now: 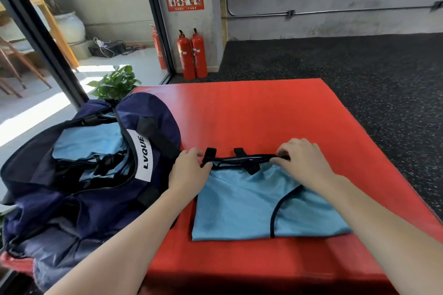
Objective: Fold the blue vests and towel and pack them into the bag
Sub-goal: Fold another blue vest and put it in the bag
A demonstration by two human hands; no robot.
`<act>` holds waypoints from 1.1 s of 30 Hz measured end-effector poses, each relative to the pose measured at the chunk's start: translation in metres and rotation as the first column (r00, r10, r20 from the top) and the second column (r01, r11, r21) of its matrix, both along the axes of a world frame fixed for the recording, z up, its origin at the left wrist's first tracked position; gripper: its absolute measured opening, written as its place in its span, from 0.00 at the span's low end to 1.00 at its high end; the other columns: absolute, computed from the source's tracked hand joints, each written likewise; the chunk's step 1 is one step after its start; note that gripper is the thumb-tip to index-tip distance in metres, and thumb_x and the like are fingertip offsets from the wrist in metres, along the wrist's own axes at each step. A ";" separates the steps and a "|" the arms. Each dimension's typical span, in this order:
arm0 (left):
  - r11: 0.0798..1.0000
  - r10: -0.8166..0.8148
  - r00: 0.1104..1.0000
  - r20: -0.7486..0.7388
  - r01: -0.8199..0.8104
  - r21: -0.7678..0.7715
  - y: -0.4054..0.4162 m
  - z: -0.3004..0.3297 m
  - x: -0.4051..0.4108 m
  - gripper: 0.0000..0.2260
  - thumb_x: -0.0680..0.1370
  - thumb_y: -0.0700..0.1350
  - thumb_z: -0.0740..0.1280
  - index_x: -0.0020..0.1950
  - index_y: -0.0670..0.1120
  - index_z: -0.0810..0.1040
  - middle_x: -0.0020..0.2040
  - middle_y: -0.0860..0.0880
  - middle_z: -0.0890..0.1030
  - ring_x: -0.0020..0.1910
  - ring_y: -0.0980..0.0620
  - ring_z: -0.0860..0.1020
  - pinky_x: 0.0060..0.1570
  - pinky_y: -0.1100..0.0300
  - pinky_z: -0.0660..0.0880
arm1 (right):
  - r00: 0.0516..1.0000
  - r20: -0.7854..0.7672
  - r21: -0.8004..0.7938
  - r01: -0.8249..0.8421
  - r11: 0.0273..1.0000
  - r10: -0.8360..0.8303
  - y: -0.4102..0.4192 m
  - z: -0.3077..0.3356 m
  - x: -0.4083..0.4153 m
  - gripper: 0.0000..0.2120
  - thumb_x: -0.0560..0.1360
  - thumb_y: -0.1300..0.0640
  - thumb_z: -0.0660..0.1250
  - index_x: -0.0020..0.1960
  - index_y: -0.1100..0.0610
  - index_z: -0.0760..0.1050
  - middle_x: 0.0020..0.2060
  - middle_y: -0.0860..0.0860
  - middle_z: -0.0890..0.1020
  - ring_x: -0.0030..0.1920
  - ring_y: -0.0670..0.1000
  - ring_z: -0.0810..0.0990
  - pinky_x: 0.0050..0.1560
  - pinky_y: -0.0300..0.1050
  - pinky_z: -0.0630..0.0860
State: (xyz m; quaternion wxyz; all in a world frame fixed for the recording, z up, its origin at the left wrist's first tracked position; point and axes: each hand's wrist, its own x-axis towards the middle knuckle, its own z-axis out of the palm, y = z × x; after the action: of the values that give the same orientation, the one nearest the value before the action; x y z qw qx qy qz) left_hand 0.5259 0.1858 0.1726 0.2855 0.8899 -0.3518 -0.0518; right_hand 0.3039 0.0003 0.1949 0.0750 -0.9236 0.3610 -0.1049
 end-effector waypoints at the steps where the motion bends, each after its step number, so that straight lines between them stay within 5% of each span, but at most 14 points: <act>1: 1.000 0.000 1.000 -0.004 0.000 0.009 0.000 0.000 -0.002 0.16 0.77 0.54 0.70 0.62 0.51 0.76 0.55 0.52 0.76 0.52 0.51 0.77 0.50 0.53 0.77 | 1.000 -0.002 0.046 -0.027 0.999 0.027 0.010 -0.001 0.007 0.17 0.78 0.35 0.64 0.49 0.46 0.82 0.46 0.45 0.80 0.50 0.51 0.76 0.53 0.51 0.70; 6: 0.995 0.016 0.996 -0.085 -0.024 -0.099 0.001 0.003 -0.008 0.15 0.77 0.50 0.70 0.62 0.48 0.77 0.53 0.50 0.79 0.51 0.50 0.78 0.51 0.54 0.76 | 0.994 0.107 0.466 -0.075 0.882 0.028 0.031 -0.006 0.030 0.09 0.82 0.51 0.64 0.49 0.50 0.82 0.43 0.47 0.84 0.42 0.50 0.79 0.41 0.44 0.71; 10: 0.937 0.021 0.941 -0.338 -0.136 -0.322 0.000 0.015 -0.012 0.16 0.77 0.55 0.69 0.61 0.49 0.77 0.50 0.55 0.82 0.47 0.55 0.82 0.52 0.52 0.81 | 0.953 0.302 0.581 -0.184 0.793 0.000 0.028 -0.004 0.039 0.16 0.82 0.64 0.61 0.56 0.45 0.81 0.54 0.41 0.82 0.57 0.45 0.80 0.58 0.38 0.74; 13: 0.916 -0.056 0.936 -0.347 -0.090 -0.392 -0.001 0.018 -0.017 0.15 0.79 0.54 0.69 0.64 0.51 0.76 0.54 0.57 0.81 0.50 0.62 0.80 0.46 0.68 0.77 | 0.957 0.283 0.517 -0.208 0.830 0.063 0.028 -0.006 0.040 0.17 0.81 0.65 0.62 0.63 0.48 0.80 0.58 0.40 0.80 0.61 0.40 0.75 0.59 0.30 0.68; 15: 0.930 -0.112 0.956 -0.273 0.004 -0.369 -0.003 0.017 -0.020 0.15 0.80 0.50 0.69 0.66 0.53 0.74 0.55 0.58 0.79 0.49 0.64 0.78 0.40 0.75 0.72 | 0.969 0.216 0.454 -0.210 0.866 0.122 0.025 -0.012 0.038 0.17 0.80 0.61 0.67 0.66 0.48 0.78 0.62 0.42 0.80 0.64 0.43 0.75 0.66 0.38 0.69; 18: 0.947 -0.217 0.976 0.023 0.216 -0.239 -0.006 0.001 -0.014 0.15 0.79 0.46 0.69 0.66 0.51 0.76 0.60 0.55 0.77 0.54 0.57 0.79 0.53 0.66 0.74 | 0.980 0.105 0.321 -0.195 0.927 0.170 0.019 -0.016 0.036 0.17 0.78 0.54 0.69 0.66 0.45 0.77 0.65 0.43 0.79 0.69 0.49 0.73 0.69 0.56 0.67; 21: 0.933 -0.341 0.900 0.273 0.359 -0.019 -0.009 -0.009 -0.010 0.13 0.79 0.50 0.69 0.63 0.51 0.79 0.63 0.55 0.77 0.63 0.52 0.75 0.60 0.53 0.69 | 0.988 0.047 0.181 -0.152 0.972 0.146 0.011 -0.014 0.035 0.15 0.80 0.51 0.68 0.66 0.46 0.78 0.64 0.44 0.79 0.67 0.51 0.73 0.66 0.56 0.67; 25: 0.927 -0.376 0.888 0.266 0.361 0.104 -0.016 -0.008 -0.004 0.15 0.77 0.61 0.68 0.59 0.55 0.82 0.62 0.59 0.77 0.62 0.54 0.71 0.59 0.54 0.63 | 0.991 0.038 0.141 -0.133 0.981 0.129 0.000 -0.013 0.033 0.09 0.81 0.47 0.65 0.58 0.44 0.81 0.57 0.42 0.82 0.60 0.50 0.78 0.60 0.55 0.70; 33: 0.945 -0.326 0.911 0.253 0.317 0.076 -0.020 -0.005 0.011 0.09 0.81 0.54 0.65 0.53 0.57 0.86 0.57 0.57 0.78 0.59 0.51 0.70 0.52 0.54 0.61 | 0.998 0.056 0.239 -0.038 0.970 0.025 -0.025 -0.011 0.016 0.05 0.78 0.47 0.69 0.49 0.43 0.84 0.48 0.42 0.85 0.52 0.50 0.80 0.55 0.51 0.76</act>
State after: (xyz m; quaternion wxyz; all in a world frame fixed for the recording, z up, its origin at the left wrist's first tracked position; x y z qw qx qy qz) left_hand 0.5369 0.1660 0.1679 0.2090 0.8235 -0.5271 0.0144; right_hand 0.3197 -0.0251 0.1842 0.1970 -0.9104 0.3541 -0.0836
